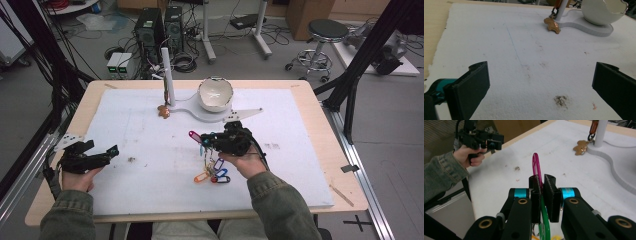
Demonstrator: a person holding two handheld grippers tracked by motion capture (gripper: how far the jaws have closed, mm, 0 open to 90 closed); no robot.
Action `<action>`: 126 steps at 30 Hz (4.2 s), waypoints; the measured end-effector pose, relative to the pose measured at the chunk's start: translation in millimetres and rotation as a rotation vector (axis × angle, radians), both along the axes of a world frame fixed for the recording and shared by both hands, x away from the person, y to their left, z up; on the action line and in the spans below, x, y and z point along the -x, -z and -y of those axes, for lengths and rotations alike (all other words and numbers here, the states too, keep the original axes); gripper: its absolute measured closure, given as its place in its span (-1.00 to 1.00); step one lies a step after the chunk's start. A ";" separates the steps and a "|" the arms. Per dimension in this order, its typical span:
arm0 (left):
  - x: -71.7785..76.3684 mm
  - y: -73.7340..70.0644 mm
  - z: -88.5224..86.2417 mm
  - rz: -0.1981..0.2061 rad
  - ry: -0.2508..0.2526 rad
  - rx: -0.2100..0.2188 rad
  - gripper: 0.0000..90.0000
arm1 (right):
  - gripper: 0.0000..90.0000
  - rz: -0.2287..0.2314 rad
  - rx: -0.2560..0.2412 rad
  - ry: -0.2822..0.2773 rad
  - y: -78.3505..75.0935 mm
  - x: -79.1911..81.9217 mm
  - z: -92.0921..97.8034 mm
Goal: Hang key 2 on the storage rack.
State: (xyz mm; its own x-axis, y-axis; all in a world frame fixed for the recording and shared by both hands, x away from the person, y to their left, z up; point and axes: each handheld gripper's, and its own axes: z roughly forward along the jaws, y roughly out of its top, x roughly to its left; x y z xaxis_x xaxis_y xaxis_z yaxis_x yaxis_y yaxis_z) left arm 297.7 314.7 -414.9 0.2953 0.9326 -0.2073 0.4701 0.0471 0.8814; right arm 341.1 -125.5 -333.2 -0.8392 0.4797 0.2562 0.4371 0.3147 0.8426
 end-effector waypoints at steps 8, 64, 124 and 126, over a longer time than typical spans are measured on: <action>-0.9 0.5 -0.7 0.000 0.000 0.004 -0.96 | 0.88 0.005 -0.027 0.008 -19.7 -17.2 -10.3; -3.5 0.7 -1.6 0.000 0.002 0.037 -0.95 | 0.88 -0.015 -0.073 0.230 -88.7 -118.0 -63.3; -12.3 4.0 1.4 0.003 0.011 0.040 -0.95 | 0.88 -0.031 -0.078 0.426 -92.1 -181.8 -149.6; -12.4 4.0 0.9 0.002 0.011 0.038 -0.95 | 0.87 -0.032 -0.073 0.428 -91.4 -181.7 -150.4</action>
